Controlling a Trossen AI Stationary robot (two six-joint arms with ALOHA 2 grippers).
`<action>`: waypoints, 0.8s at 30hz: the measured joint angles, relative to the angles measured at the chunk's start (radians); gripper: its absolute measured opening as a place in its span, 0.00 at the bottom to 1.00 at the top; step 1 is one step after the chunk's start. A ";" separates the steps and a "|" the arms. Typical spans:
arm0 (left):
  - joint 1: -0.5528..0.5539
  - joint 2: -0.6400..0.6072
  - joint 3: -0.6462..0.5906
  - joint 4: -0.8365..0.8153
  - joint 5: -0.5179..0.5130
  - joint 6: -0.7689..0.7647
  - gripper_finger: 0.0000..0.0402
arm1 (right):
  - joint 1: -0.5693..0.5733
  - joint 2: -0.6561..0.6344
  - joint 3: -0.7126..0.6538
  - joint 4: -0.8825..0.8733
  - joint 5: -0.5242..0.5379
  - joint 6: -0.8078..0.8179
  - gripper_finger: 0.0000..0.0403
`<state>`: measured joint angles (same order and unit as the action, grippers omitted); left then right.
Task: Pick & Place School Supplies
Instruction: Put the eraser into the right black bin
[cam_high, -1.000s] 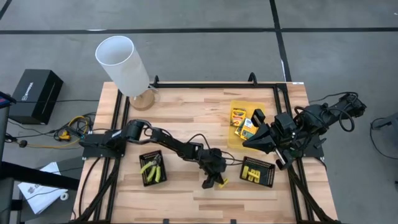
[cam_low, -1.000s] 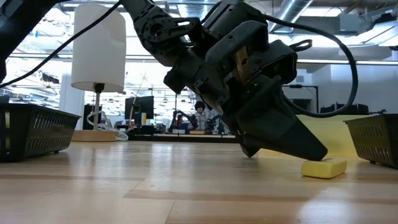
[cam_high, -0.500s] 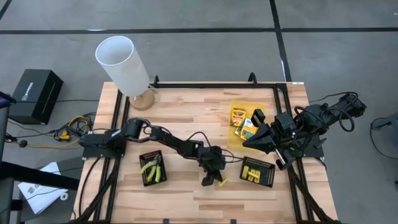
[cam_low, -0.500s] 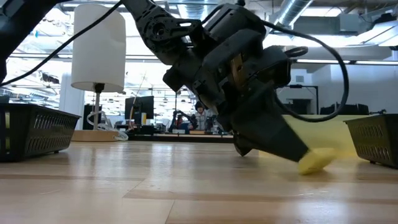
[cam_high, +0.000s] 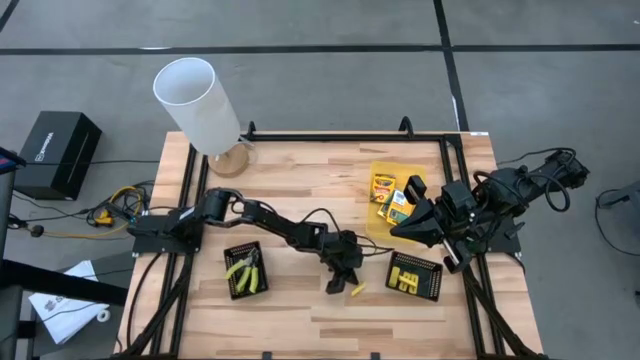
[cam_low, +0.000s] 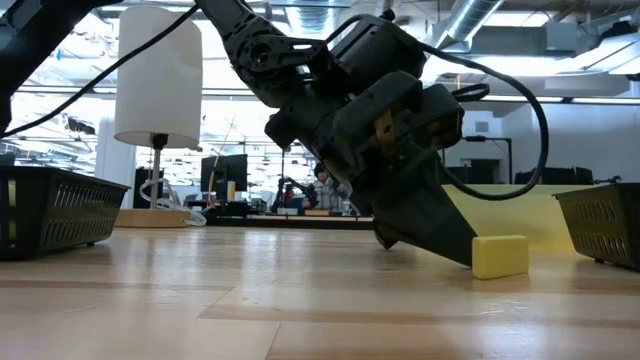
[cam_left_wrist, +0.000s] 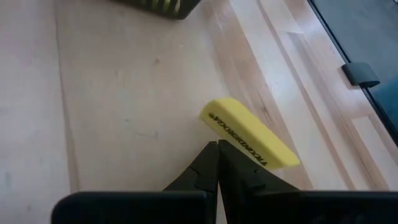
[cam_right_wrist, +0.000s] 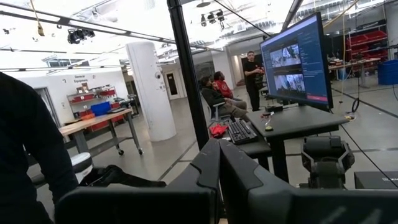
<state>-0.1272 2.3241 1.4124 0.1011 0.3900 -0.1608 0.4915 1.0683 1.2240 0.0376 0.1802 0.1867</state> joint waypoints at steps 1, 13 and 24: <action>0.003 0.000 0.000 0.000 -0.004 -0.001 0.00 | 0.000 0.000 0.000 0.000 0.000 0.000 0.00; 0.081 -0.085 -0.010 -0.048 -0.027 -0.102 0.00 | 0.000 0.000 0.000 0.000 0.000 -0.026 0.00; 0.153 -0.374 -0.005 -0.043 -0.022 -0.109 0.00 | -0.028 -0.002 0.000 -0.044 0.000 -0.032 0.00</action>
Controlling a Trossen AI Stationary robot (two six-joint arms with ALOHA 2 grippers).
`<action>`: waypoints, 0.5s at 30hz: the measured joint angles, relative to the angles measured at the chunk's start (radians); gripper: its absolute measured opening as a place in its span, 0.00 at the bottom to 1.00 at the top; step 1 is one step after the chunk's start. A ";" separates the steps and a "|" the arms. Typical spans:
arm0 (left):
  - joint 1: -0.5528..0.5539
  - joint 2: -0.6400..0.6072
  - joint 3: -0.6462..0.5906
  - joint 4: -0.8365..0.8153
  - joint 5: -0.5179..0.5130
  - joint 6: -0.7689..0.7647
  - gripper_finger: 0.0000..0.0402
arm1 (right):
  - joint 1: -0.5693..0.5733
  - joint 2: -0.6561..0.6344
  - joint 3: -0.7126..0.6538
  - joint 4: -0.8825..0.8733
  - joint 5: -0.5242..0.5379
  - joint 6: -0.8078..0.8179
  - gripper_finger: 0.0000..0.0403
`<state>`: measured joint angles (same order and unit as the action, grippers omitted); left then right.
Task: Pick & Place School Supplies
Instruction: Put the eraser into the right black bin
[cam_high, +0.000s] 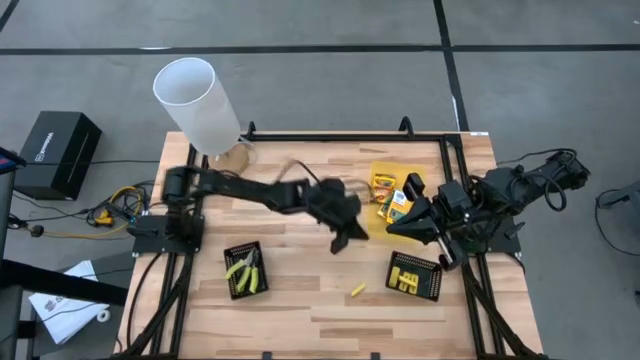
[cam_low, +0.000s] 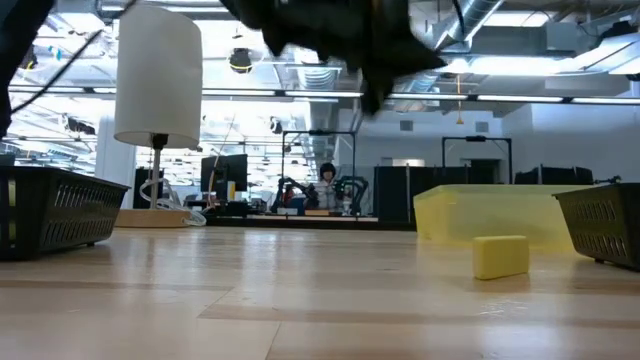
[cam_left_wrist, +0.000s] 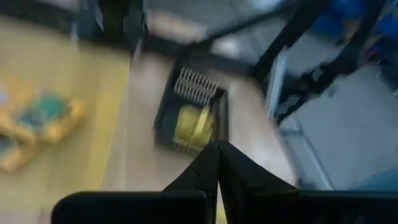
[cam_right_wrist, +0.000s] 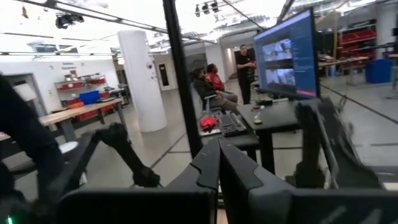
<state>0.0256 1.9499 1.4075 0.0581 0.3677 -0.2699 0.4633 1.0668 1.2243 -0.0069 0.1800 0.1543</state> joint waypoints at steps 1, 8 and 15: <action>0.011 -0.040 0.001 -0.008 0.003 0.001 0.00 | -0.008 0.000 0.000 -0.002 0.000 0.001 0.00; 0.086 -0.348 0.002 -0.105 -0.002 -0.023 0.04 | -0.078 0.015 0.071 -0.189 -0.072 0.057 0.06; 0.103 -0.650 0.002 -0.166 -0.109 -0.066 0.20 | -0.150 0.151 0.224 -0.498 -0.198 0.031 0.30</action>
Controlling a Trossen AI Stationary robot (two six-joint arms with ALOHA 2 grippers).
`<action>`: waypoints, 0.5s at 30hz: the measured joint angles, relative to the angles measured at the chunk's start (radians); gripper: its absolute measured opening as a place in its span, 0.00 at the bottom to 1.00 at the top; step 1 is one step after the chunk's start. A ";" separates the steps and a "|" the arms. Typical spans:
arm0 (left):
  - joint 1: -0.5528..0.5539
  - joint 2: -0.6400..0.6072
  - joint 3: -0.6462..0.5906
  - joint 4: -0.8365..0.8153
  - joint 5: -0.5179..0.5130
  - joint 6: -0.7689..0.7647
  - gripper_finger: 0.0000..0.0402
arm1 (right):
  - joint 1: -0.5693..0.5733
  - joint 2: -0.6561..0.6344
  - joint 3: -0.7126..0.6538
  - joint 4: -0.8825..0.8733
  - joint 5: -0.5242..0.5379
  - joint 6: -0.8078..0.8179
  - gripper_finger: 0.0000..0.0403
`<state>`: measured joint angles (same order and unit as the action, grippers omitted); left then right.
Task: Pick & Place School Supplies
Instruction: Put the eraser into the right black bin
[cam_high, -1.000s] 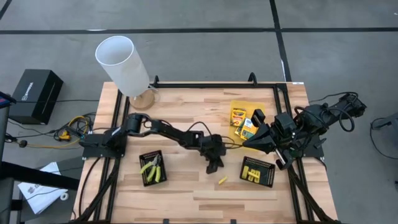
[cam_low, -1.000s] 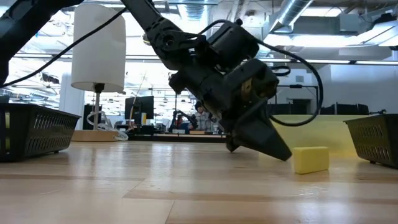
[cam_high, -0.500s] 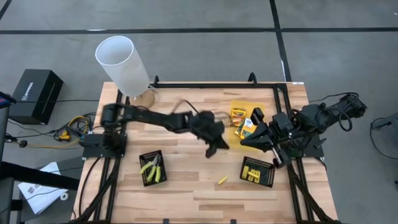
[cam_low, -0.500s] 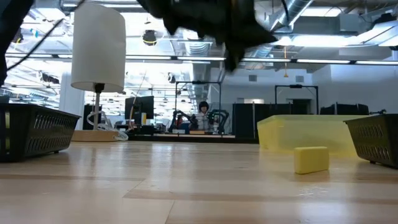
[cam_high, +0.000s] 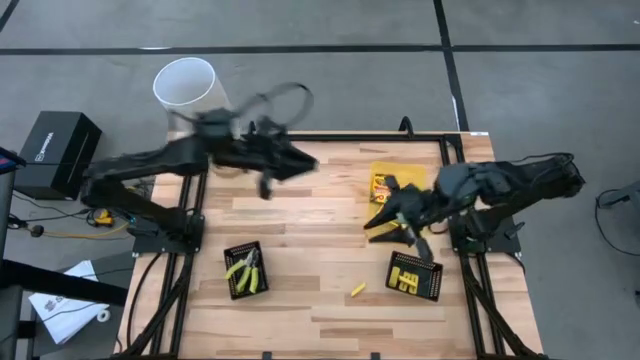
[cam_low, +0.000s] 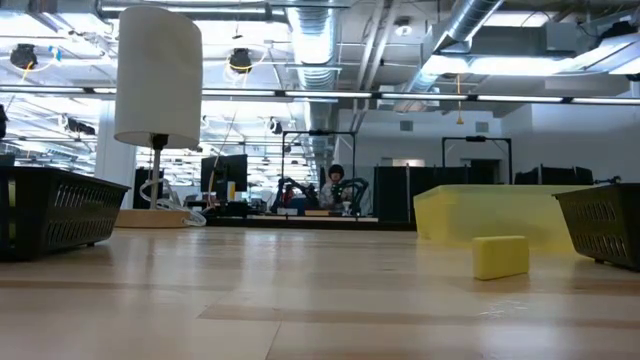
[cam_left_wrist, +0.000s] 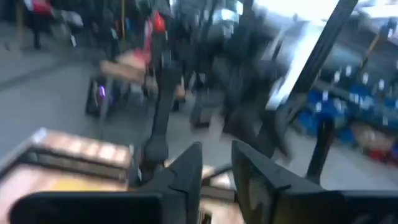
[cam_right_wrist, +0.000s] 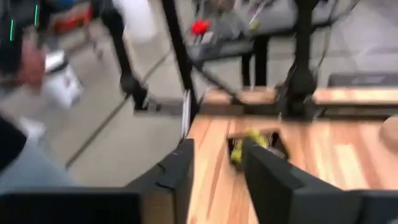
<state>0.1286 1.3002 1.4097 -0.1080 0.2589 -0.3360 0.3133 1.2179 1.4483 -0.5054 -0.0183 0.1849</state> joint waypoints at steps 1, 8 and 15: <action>-0.005 -0.035 0.001 -0.006 -0.023 -0.002 0.22 | -0.004 0.023 0.021 -0.039 -0.027 -0.015 0.33; -0.093 -0.199 0.000 -0.158 -0.228 -0.002 0.28 | -0.018 0.239 0.124 -0.267 -0.094 -0.198 0.46; -0.181 -0.217 0.000 -0.324 -0.341 -0.002 0.25 | -0.029 0.441 0.127 -0.419 -0.184 -0.288 0.42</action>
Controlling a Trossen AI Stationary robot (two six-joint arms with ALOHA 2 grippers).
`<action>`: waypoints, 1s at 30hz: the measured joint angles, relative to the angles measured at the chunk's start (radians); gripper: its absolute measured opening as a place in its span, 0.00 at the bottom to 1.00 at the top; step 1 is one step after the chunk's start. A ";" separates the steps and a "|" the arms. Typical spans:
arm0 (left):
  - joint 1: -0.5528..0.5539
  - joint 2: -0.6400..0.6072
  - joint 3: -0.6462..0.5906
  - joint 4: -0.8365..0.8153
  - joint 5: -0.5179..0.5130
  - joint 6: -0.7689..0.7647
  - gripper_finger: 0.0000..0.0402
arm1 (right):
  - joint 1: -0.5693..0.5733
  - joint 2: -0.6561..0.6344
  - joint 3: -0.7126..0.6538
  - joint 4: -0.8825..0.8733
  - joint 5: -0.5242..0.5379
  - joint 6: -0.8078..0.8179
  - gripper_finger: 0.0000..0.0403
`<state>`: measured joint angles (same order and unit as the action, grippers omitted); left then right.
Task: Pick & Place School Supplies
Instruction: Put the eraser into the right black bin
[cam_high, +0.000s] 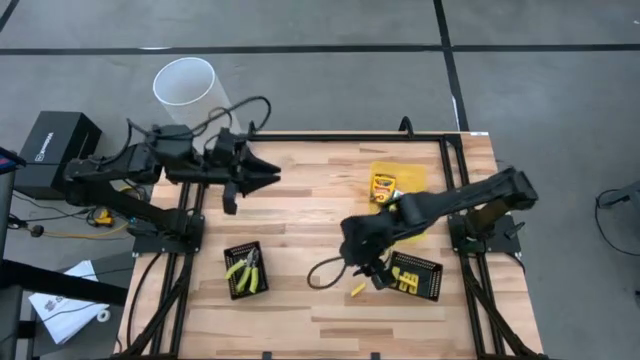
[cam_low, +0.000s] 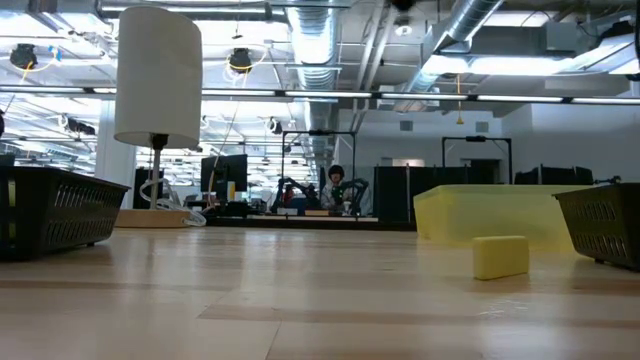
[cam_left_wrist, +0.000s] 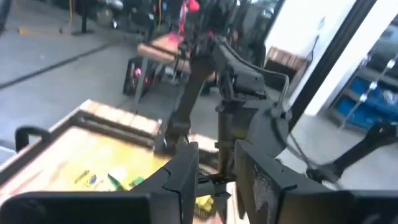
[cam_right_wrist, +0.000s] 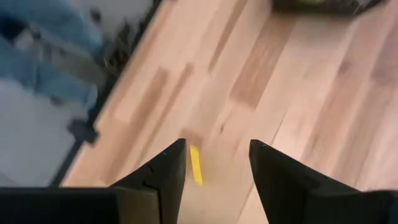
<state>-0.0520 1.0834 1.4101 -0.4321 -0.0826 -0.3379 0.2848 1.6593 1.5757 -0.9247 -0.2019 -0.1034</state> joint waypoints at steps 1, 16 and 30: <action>-0.007 0.006 0.000 -0.010 -0.001 0.000 0.25 | 0.000 0.025 0.000 -0.019 -0.003 -0.009 0.41; -0.034 0.081 0.000 -0.060 0.005 0.024 0.25 | 0.023 0.297 0.000 -0.087 -0.044 -0.039 0.41; -0.034 0.080 0.000 -0.059 0.008 0.026 0.25 | 0.023 0.300 -0.210 0.078 -0.111 -0.001 0.38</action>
<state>-0.0860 1.1637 1.4105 -0.4915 -0.0742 -0.3115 0.3077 1.9591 1.3655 -0.8472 -0.3127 -0.1045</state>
